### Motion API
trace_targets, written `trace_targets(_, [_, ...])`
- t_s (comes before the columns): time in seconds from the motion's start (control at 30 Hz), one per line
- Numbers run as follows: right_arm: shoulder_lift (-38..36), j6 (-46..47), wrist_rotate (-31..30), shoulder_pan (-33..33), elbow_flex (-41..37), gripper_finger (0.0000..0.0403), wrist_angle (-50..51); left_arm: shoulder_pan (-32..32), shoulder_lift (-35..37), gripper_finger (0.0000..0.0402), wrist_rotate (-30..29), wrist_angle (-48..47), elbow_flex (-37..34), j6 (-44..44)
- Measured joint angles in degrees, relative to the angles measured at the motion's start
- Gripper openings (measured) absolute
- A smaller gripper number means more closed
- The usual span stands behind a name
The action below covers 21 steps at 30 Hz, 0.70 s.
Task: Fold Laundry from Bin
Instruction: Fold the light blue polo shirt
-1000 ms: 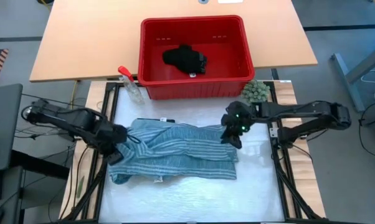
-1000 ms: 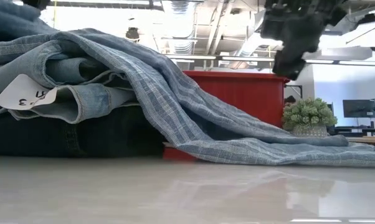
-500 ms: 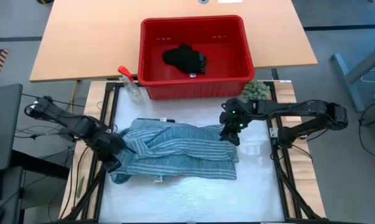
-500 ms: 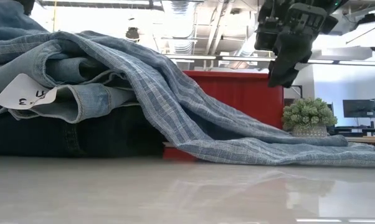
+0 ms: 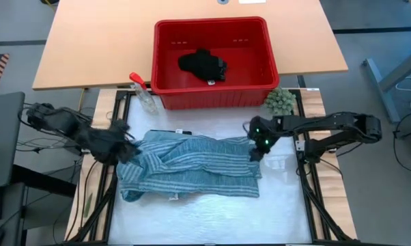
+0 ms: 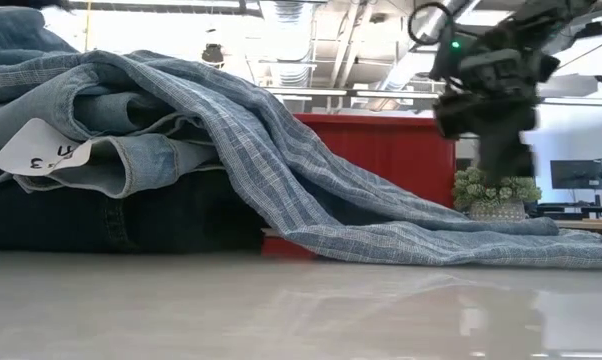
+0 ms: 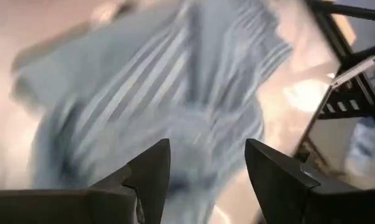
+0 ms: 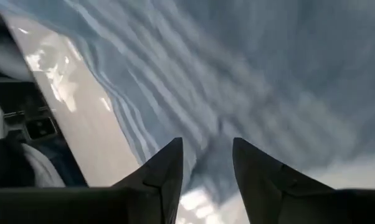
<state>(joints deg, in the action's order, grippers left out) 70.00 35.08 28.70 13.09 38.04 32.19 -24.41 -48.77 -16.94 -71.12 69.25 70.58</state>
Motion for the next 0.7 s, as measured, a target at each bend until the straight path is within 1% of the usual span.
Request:
trace_targets(0.07, [-1.2, 4.2, -2.0, -1.7, -1.1, 0.0172, 1.3, 1.1, -2.9, 0.0194, -4.6, 5.1, -1.1, -7.4])
trace_targets(0.13, [-3.2, 9.4, -7.1, -3.1, -1.5, 0.0181, 3.2, 2.2, -5.8, 0.0194, -8.5, 7.6, -1.3, -13.2])
trace_targets(0.2, [-5.5, 13.9, -12.1, -4.5, -2.1, 0.0193, 4.9, 3.5, -8.4, 0.0194, -10.5, 8.9, -1.3, -17.5])
trace_targets(0.27, [-7.9, 17.4, -15.1, -6.2, -2.8, 0.0208, 4.2, 5.5, -11.4, 0.0194, -10.0, 9.5, -1.3, -21.1])
trace_targets(0.37, [-10.2, 22.4, -15.9, -7.9, -5.3, 0.0238, 2.5, 8.3, -15.6, 0.0194, -5.9, 8.7, -1.3, -25.8])
trace_targets(0.57, [-12.3, 30.4, -18.3, -9.6, -14.1, 0.0292, -5.6, 11.4, -21.3, 0.0194, -4.7, 9.3, -1.6, -32.1])
trace_targets(0.63, [-13.1, 33.2, -19.1, -10.7, -17.3, 0.0306, -10.9, 12.0, -21.1, 0.0194, -3.5, 12.0, -4.3, -32.2])
trace_targets(0.7, [-13.8, 35.6, -21.0, -12.1, -20.2, 0.0316, -17.4, 12.4, -20.0, 0.0194, -0.9, 17.7, -9.4, -31.9])
